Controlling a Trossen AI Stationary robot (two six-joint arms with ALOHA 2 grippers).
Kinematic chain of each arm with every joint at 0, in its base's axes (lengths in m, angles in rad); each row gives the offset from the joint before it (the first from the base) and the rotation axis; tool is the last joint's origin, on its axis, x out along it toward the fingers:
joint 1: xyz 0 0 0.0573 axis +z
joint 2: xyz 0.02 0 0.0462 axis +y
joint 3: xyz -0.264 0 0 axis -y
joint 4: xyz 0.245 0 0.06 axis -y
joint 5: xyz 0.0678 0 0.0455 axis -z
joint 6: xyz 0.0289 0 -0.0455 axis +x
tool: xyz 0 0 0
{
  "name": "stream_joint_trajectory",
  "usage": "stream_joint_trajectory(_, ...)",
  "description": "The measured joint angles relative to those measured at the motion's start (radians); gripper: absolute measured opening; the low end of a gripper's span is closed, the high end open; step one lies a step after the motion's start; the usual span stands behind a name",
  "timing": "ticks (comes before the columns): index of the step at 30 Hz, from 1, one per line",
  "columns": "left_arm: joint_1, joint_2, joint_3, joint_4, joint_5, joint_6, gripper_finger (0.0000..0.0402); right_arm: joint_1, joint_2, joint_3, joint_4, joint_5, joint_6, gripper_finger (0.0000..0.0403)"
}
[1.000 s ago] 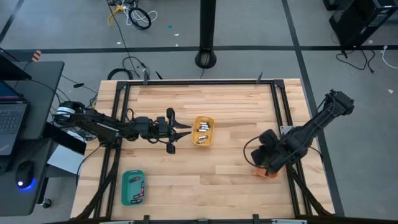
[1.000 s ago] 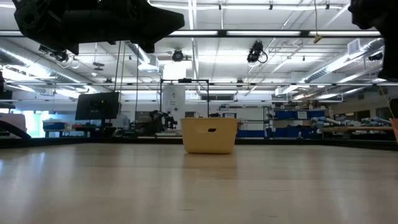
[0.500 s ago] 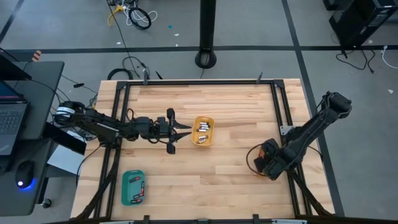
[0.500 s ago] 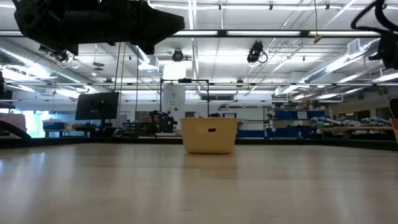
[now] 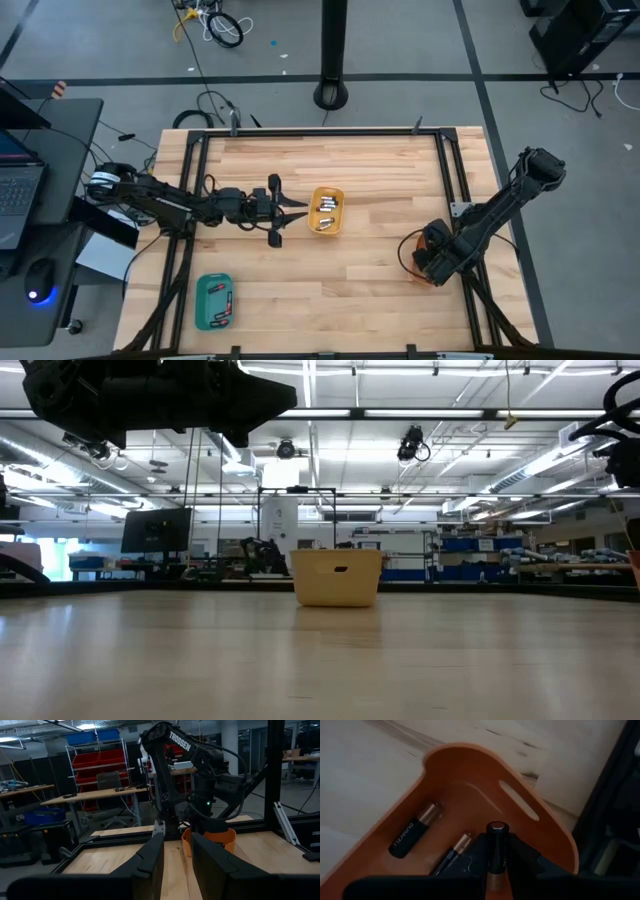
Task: Sort batteries
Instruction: Put the brown battery into the orange bin
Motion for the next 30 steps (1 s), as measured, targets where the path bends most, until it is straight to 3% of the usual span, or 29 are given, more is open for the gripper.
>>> stream_joint_trajectory(7,0.000,0.000,0.000,0.000,0.000,0.000,0.0104,-0.042,0.000,0.000,0.003,0.013,-0.103,0.0059)
stream_joint_trajectory(22,0.000,0.000,0.000,0.000,0.000,0.000,0.0103,-0.230,0.000,0.001,0.058,0.094,-0.490,0.0060)
stream_joint_trajectory(26,0.000,0.000,0.000,0.000,0.000,0.000,0.0103,-0.255,0.000,0.027,0.062,0.049,-0.549,0.0060)
stream_joint_trajectory(30,0.000,0.000,0.000,0.000,0.000,0.000,0.0103,-0.278,0.000,0.045,0.083,-0.042,-0.429,0.0059)
